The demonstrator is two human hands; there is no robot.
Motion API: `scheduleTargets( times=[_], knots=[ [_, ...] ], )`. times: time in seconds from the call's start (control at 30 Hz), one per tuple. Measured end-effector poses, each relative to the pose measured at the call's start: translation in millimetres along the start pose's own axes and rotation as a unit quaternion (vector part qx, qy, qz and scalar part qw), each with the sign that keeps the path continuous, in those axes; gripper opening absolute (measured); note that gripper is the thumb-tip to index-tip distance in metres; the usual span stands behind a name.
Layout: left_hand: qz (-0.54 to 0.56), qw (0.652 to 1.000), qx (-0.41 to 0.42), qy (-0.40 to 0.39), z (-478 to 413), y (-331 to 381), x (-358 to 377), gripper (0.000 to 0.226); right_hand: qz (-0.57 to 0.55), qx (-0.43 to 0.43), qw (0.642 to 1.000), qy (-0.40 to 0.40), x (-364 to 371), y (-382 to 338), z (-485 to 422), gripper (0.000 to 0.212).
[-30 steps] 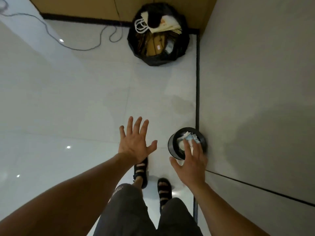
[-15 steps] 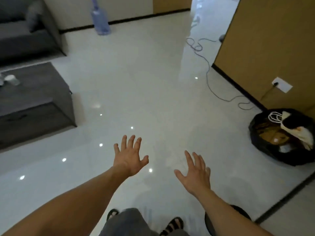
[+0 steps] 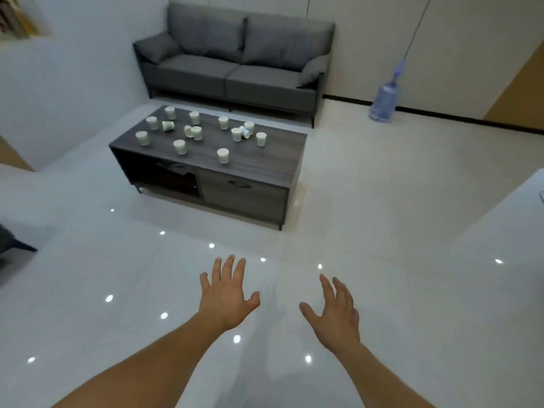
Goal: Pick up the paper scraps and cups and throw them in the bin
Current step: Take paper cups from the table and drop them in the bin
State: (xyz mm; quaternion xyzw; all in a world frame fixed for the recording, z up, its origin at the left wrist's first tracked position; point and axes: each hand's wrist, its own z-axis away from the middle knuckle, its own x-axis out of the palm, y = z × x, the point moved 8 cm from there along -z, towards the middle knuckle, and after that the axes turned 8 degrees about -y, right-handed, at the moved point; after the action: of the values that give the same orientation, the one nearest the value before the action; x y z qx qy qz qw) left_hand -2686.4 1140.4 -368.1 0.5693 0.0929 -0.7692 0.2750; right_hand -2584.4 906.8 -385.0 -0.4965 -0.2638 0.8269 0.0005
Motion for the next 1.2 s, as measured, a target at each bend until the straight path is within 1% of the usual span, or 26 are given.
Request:
scheduleTargets(
  times=[0.13,0.27,0.37,0.67,0.9,1.03,1.2],
  knots=[
    [0.030,0.999,-0.031,0.015,-40.1,-50.3,-26.1,0.085,0.017,-0.047,0.999,0.008,-6.5,-66.9,-56.7,0.081],
    [0.041,0.997,-0.051,0.029,-90.8,-70.5,-40.6,0.085,0.040,-0.076,0.996,-0.010,-7.4,-106.3,-116.9,0.081],
    [0.044,0.996,-0.065,0.038,-143.6,-85.3,-62.1,0.085,0.068,-0.099,0.993,-0.020,-13.0,-137.3,-179.9,0.081],
    [0.047,0.987,-0.144,0.055,-271.8,-128.5,-129.2,0.084,0.099,-0.184,0.977,-0.054,-45.3,-241.3,-348.0,0.079],
    [0.066,0.983,-0.170,0.035,-352.5,-168.4,-152.5,0.084,0.131,-0.207,0.966,-0.087,-54.8,-299.2,-449.1,0.081],
    [0.071,0.986,-0.149,0.015,-422.2,-200.1,-164.7,0.084,0.139,-0.196,0.965,-0.100,-53.2,-334.3,-517.0,0.082],
    [0.080,0.989,-0.119,0.034,-521.6,-247.6,-209.8,0.087,0.139,-0.165,0.972,-0.090,-65.2,-386.8,-599.5,0.084]
  ],
)
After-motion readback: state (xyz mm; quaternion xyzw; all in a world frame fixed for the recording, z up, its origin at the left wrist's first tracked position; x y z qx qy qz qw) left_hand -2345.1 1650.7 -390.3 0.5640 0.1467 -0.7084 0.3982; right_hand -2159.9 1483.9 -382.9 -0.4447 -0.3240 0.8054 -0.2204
